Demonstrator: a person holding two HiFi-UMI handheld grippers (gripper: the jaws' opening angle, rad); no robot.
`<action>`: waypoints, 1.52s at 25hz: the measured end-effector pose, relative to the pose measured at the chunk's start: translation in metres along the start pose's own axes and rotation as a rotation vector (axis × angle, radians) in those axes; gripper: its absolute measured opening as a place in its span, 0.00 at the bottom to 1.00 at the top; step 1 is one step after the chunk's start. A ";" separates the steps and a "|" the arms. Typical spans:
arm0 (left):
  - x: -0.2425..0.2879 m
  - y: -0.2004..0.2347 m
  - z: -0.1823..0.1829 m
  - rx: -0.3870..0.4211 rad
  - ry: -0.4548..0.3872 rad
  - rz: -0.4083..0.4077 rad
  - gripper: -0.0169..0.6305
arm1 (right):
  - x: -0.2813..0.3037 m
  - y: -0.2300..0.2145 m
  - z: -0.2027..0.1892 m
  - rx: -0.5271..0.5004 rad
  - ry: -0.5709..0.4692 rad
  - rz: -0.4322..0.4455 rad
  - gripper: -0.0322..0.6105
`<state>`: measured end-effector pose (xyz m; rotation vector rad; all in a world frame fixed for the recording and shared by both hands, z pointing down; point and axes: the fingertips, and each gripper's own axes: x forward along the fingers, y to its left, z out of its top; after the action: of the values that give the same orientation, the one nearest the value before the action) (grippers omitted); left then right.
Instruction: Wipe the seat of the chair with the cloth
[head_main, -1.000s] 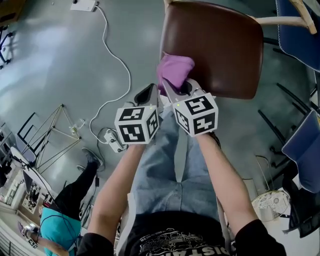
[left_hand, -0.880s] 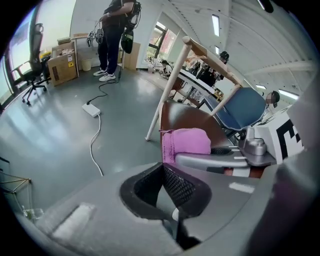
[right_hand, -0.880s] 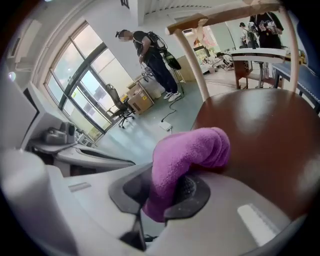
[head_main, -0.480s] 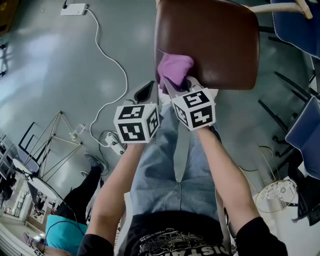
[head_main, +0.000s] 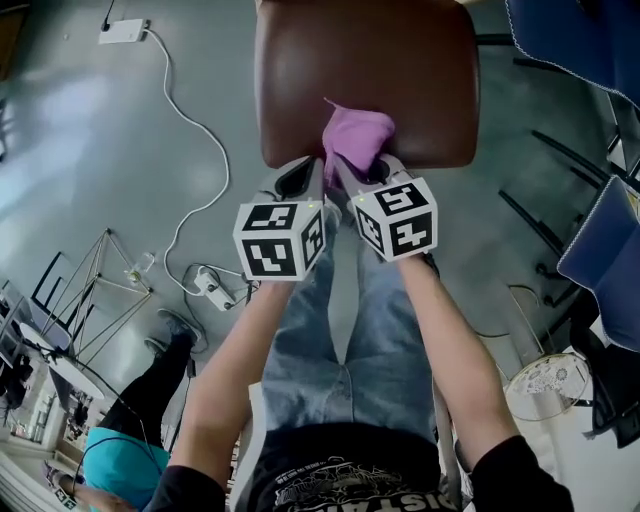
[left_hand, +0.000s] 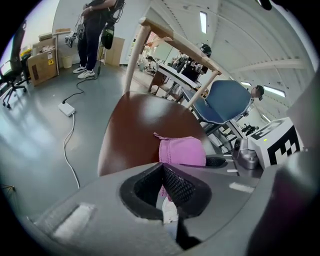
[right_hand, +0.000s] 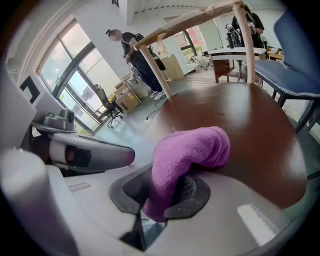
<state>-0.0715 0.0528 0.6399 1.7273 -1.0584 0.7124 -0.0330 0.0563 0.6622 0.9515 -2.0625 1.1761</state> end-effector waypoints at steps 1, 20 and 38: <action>0.003 -0.007 -0.001 0.000 0.001 -0.001 0.02 | -0.005 -0.006 -0.002 0.002 0.000 -0.002 0.15; 0.049 -0.128 -0.009 0.034 0.021 -0.014 0.02 | -0.106 -0.144 -0.027 0.042 -0.012 -0.087 0.15; -0.015 -0.169 0.041 0.092 -0.033 -0.029 0.02 | -0.172 -0.099 0.022 0.052 -0.085 -0.072 0.15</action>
<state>0.0722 0.0488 0.5406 1.8351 -1.0352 0.7259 0.1440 0.0522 0.5686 1.1088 -2.0547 1.1747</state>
